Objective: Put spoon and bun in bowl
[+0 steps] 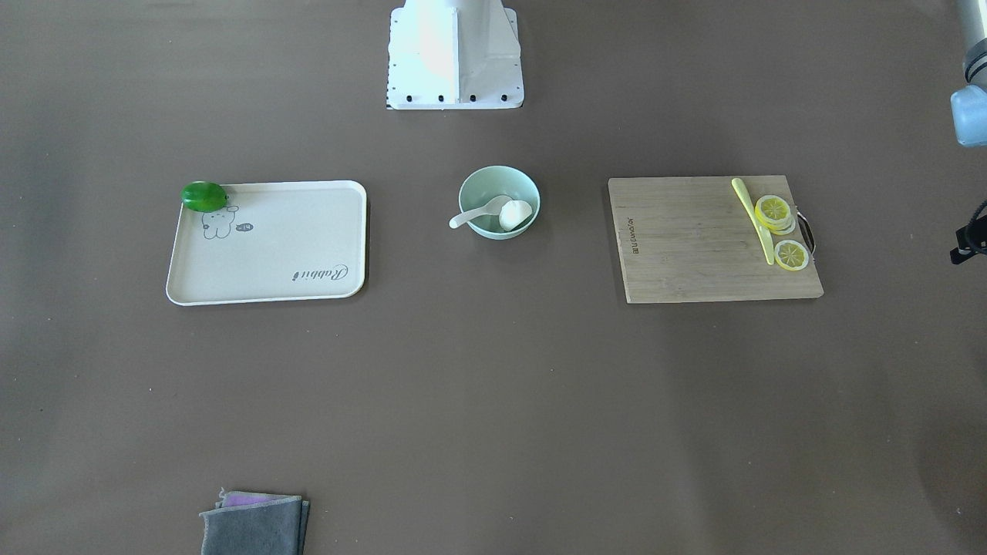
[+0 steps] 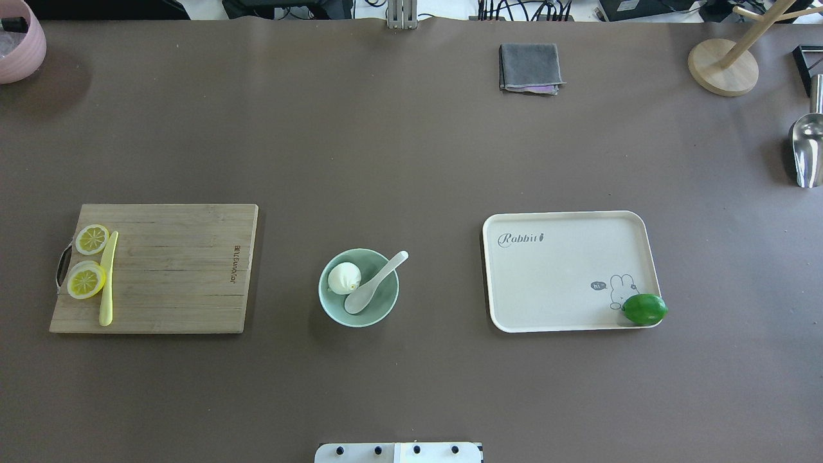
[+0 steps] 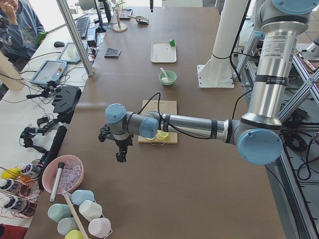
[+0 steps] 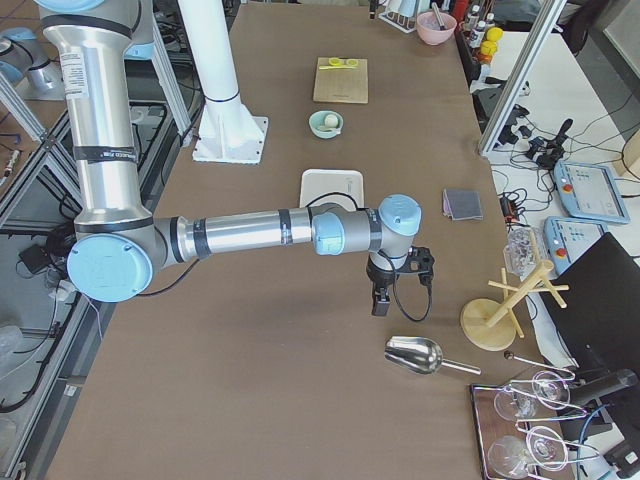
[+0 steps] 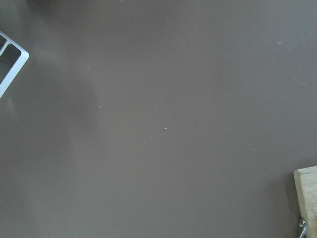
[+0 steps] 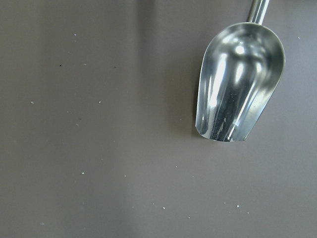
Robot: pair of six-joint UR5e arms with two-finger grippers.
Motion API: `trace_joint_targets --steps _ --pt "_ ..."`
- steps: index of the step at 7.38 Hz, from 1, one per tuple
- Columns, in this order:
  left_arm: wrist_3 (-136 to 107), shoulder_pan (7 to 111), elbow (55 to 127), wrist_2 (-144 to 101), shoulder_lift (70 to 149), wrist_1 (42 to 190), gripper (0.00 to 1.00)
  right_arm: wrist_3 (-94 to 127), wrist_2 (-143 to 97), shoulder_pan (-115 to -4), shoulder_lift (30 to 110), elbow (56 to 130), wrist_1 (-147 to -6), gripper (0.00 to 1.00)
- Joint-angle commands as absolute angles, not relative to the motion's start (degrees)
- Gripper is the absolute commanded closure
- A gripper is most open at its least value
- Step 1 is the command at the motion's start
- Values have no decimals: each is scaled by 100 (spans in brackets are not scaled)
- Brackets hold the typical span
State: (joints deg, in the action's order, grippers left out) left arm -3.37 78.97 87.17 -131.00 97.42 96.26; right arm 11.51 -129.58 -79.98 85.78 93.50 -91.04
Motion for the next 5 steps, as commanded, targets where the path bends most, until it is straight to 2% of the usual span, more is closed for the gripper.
trace_joint_targets --steps 1,5 --pt "-343 7893 8823 -13113 9747 9589 2 1160 -12955 -7998 8569 9316 -9088 0" --pt "-932 7901 8886 -13377 9774 9571 2 1169 -12955 -7981 8561 9264 -9097 0"
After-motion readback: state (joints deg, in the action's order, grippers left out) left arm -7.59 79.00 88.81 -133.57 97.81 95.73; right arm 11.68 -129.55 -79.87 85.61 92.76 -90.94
